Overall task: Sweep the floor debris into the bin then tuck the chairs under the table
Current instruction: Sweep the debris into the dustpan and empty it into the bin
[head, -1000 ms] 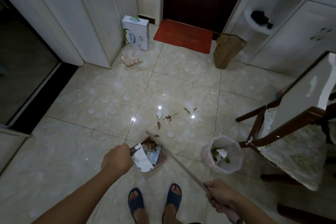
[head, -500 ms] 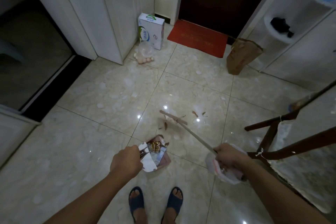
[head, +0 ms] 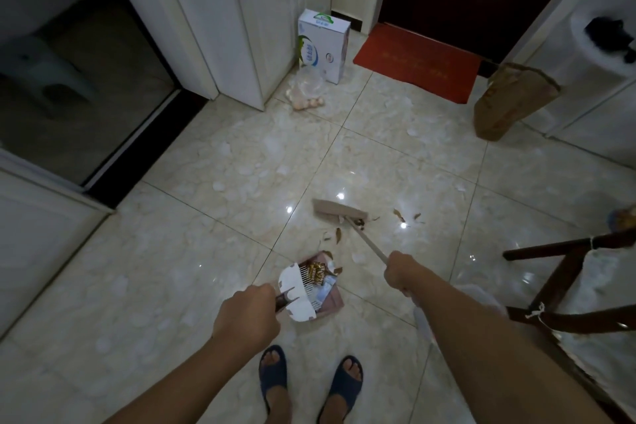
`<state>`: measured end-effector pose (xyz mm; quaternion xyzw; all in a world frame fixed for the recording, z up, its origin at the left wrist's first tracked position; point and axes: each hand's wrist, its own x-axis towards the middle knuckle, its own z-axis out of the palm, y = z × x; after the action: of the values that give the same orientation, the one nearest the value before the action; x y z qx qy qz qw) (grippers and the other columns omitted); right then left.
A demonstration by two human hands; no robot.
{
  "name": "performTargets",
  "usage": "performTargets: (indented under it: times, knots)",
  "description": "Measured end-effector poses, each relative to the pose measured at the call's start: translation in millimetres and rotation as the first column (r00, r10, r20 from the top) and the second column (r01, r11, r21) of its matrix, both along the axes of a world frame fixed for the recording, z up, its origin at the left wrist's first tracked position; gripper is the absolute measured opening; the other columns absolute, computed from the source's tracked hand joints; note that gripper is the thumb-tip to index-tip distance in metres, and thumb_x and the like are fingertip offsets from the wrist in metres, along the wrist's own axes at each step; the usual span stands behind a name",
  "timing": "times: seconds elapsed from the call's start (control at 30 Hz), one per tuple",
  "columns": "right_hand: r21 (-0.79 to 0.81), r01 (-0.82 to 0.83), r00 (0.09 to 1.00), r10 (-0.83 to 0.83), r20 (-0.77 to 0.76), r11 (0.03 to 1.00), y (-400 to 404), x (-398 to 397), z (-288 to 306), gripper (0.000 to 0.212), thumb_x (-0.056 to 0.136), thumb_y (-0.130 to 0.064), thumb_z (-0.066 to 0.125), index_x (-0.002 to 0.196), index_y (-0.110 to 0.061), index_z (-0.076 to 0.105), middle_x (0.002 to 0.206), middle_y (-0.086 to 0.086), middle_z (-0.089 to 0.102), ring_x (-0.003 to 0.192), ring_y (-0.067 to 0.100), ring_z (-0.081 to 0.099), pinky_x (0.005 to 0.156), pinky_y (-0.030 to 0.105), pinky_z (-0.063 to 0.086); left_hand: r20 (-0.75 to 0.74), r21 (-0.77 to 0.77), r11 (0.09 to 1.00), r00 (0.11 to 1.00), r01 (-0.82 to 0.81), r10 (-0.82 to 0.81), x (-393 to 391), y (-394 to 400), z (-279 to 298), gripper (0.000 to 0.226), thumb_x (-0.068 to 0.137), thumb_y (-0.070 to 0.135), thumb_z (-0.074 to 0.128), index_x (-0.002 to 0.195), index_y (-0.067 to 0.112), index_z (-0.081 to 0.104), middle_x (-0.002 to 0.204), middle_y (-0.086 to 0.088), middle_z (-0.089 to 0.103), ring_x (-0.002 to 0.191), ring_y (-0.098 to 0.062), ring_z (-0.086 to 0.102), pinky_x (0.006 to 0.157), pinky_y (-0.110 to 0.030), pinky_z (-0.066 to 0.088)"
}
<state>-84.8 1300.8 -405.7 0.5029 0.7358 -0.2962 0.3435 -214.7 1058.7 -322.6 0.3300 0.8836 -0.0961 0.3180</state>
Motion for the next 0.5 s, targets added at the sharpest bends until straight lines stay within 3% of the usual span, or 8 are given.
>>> performTargets:
  times: [0.17, 0.33, 0.47, 0.5]
  knots:
    - [0.033, -0.067, 0.997, 0.067, 0.029, 0.997, -11, 43, -3, 0.03, 0.099, -0.014, 0.041, 0.126, -0.004, 0.048, 0.125, 0.013, 0.057, 0.101, 0.024, 0.06, 0.081, 0.027, 0.049, 0.001, 0.0, 0.997, 0.997, -0.076, 0.076, -6, -19, 1, 0.007, 0.088, 0.018, 0.055, 0.085, 0.021, 0.049, 0.08, 0.002, 0.053, 0.075, -0.018, 0.061, 0.066, -0.026, 0.05]
    - [0.022, -0.123, 0.992, 0.122, 0.045, 0.992, -26, 90, -4, 0.028, 0.1, -0.013, 0.04, 0.126, -0.005, 0.047, 0.128, 0.011, 0.056, 0.101, 0.022, 0.057, 0.076, 0.022, 0.04, -0.024, 0.017, 0.995, 0.994, -0.102, 0.102, -10, -29, 3, 0.005, 0.088, 0.021, 0.057, 0.086, 0.021, 0.053, 0.082, 0.002, 0.057, 0.073, -0.016, 0.059, 0.063, -0.025, 0.046]
    - [-0.025, -0.107, 0.992, 0.108, 0.068, 0.994, -47, 117, -4, 0.035, 0.099, -0.013, 0.037, 0.133, -0.007, 0.044, 0.138, 0.01, 0.05, 0.124, 0.024, 0.051, 0.104, 0.029, 0.039, -0.061, 0.033, 0.992, 0.99, -0.124, 0.125, -12, -30, 3, 0.01, 0.087, 0.02, 0.058, 0.095, 0.019, 0.062, 0.081, 0.003, 0.057, 0.071, -0.016, 0.058, 0.061, -0.025, 0.043]
    - [-0.042, -0.083, 0.994, 0.086, 0.065, 0.996, -54, 121, -3, 0.036, 0.099, -0.011, 0.036, 0.134, -0.006, 0.043, 0.14, 0.011, 0.047, 0.125, 0.025, 0.05, 0.105, 0.03, 0.04, -0.066, 0.042, 0.99, 0.988, -0.134, 0.137, -12, -31, 3, 0.011, 0.087, 0.02, 0.058, 0.096, 0.018, 0.062, 0.079, 0.003, 0.054, 0.07, -0.015, 0.056, 0.061, -0.024, 0.042]
